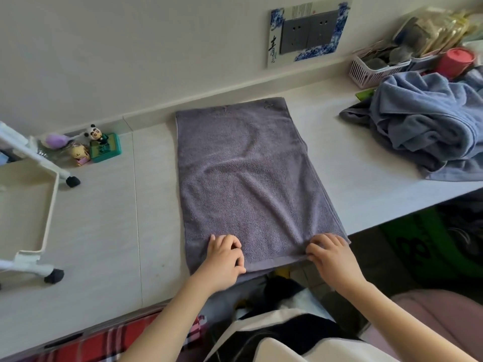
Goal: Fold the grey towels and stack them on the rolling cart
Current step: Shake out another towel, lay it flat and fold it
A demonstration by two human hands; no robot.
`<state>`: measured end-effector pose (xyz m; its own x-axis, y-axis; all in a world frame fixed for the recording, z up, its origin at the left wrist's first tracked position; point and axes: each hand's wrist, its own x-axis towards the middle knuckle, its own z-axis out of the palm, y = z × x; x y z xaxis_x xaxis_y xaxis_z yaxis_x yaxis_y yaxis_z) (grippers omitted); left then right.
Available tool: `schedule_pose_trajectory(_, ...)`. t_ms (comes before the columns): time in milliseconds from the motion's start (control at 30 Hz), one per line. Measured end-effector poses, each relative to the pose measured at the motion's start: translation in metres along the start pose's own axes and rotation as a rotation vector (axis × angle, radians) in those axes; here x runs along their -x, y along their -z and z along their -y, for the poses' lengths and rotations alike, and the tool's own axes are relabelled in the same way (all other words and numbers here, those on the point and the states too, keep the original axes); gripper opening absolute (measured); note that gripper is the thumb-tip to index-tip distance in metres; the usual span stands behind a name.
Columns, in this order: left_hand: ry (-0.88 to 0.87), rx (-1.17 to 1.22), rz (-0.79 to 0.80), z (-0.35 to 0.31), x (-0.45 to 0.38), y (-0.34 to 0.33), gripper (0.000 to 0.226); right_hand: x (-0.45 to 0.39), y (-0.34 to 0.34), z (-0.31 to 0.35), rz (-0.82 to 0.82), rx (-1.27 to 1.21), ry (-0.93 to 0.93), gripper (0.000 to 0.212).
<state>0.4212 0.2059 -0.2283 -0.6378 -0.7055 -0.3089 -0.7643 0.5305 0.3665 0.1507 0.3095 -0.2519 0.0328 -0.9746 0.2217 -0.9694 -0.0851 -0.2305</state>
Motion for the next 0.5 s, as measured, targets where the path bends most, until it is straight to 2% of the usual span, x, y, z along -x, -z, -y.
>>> schedule_pose_trajectory(67,-0.026,-0.055,-0.016,0.000,0.003,-0.004,0.019,0.002,-0.001,0.002,0.022,-0.014,-0.032,0.020)
schedule_pose_trajectory(133,-0.054,-0.075,-0.052,0.004,0.004,-0.008,0.028,0.006,-0.004,0.000,0.015,-0.065,-0.039,0.022)
schedule_pose_trajectory(200,-0.066,-0.032,-0.118,0.009,0.004,-0.014,0.038,0.010,-0.005,-0.002,0.011,-0.157,-0.068,0.022)
schedule_pose_trajectory(333,-0.041,0.098,-0.226,0.016,0.002,-0.019,0.036,0.009,-0.009,-0.003,0.035,-0.245,-0.202,0.044)
schedule_pose_trajectory(400,-0.010,0.110,-0.258,0.016,-0.001,-0.019,0.032,-0.001,-0.008,-0.001,0.047,-0.231,-0.225,0.043)
schedule_pose_trajectory(500,0.027,0.162,-0.300,0.017,-0.008,-0.017,0.033,-0.016,-0.004,0.000,0.084,-0.252,-0.266,0.030)
